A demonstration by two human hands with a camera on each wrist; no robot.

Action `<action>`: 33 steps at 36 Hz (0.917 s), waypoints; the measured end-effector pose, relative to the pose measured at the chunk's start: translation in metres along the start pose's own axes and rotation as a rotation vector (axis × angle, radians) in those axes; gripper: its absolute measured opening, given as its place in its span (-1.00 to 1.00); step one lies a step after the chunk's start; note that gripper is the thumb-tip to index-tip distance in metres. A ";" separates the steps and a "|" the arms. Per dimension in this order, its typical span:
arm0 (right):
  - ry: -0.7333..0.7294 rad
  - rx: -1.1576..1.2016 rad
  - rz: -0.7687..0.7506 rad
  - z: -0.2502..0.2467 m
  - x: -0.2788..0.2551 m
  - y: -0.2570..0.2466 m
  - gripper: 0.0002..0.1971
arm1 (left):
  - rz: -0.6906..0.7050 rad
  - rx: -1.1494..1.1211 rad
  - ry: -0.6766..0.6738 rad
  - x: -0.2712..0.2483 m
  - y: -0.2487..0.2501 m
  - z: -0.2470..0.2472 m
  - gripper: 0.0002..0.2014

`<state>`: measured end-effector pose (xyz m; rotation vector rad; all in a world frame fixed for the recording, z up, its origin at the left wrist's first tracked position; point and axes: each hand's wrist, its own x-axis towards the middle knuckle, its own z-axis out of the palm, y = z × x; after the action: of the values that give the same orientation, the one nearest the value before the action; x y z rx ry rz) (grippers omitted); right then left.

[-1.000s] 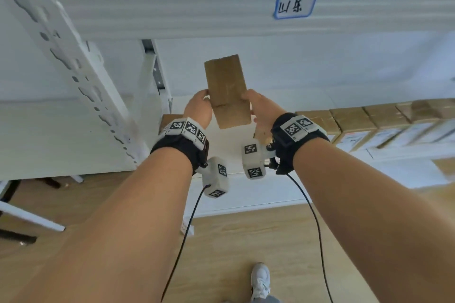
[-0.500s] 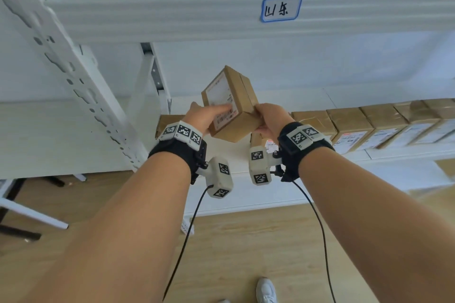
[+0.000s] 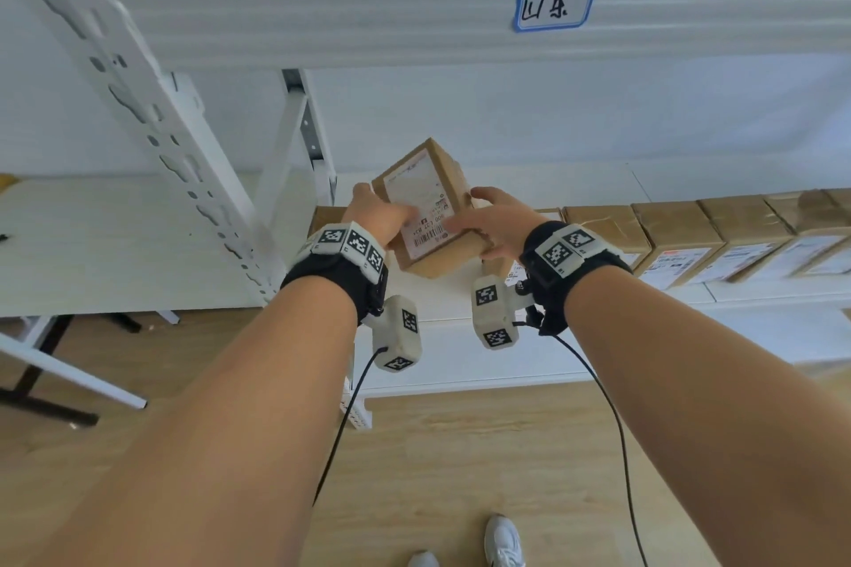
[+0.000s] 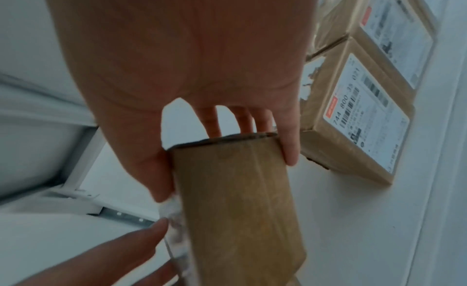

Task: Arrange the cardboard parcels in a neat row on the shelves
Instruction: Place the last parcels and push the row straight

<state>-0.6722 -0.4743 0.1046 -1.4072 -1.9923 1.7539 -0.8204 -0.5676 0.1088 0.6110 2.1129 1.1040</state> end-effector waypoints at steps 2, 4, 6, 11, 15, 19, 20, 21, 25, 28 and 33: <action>0.025 -0.141 -0.052 -0.001 0.000 -0.003 0.01 | 0.080 0.256 0.052 0.001 0.004 -0.004 -0.11; 0.047 -0.296 -0.122 -0.001 -0.003 -0.008 -0.04 | 0.186 0.511 0.108 0.000 0.010 -0.008 -0.10; 0.073 -0.434 -0.204 -0.003 -0.007 -0.013 -0.09 | 0.309 0.707 0.084 0.000 0.016 -0.012 -0.04; 0.061 -0.568 -0.286 -0.010 -0.012 -0.030 -0.06 | 0.471 0.990 -0.091 -0.002 0.032 -0.011 0.06; 0.037 -0.603 -0.301 -0.015 -0.014 -0.040 -0.07 | 0.492 1.061 -0.127 -0.002 0.043 -0.007 0.05; 0.056 -0.590 -0.323 -0.019 -0.012 -0.038 -0.08 | 0.520 1.093 -0.087 -0.003 0.050 -0.006 -0.08; 0.095 -0.575 -0.336 -0.021 -0.012 -0.037 -0.07 | 0.507 1.086 -0.065 -0.003 0.052 -0.007 -0.11; 0.151 -0.551 -0.349 -0.024 -0.012 -0.037 -0.06 | 0.484 1.071 -0.048 -0.003 0.053 -0.008 -0.12; 0.310 -0.370 -0.297 -0.039 -0.012 -0.036 0.00 | 0.366 0.867 -0.014 -0.002 0.054 -0.009 -0.09; 0.319 -0.282 -0.182 -0.048 -0.011 -0.036 -0.25 | 0.289 0.589 -0.037 0.000 0.050 -0.006 -0.11; 0.251 0.222 -0.033 -0.050 -0.015 -0.037 -0.71 | 0.228 0.291 -0.151 -0.002 0.039 0.004 -0.04</action>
<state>-0.6521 -0.4453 0.1579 -1.4301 -1.6309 1.6332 -0.8125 -0.5461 0.1409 1.0615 2.1245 0.8404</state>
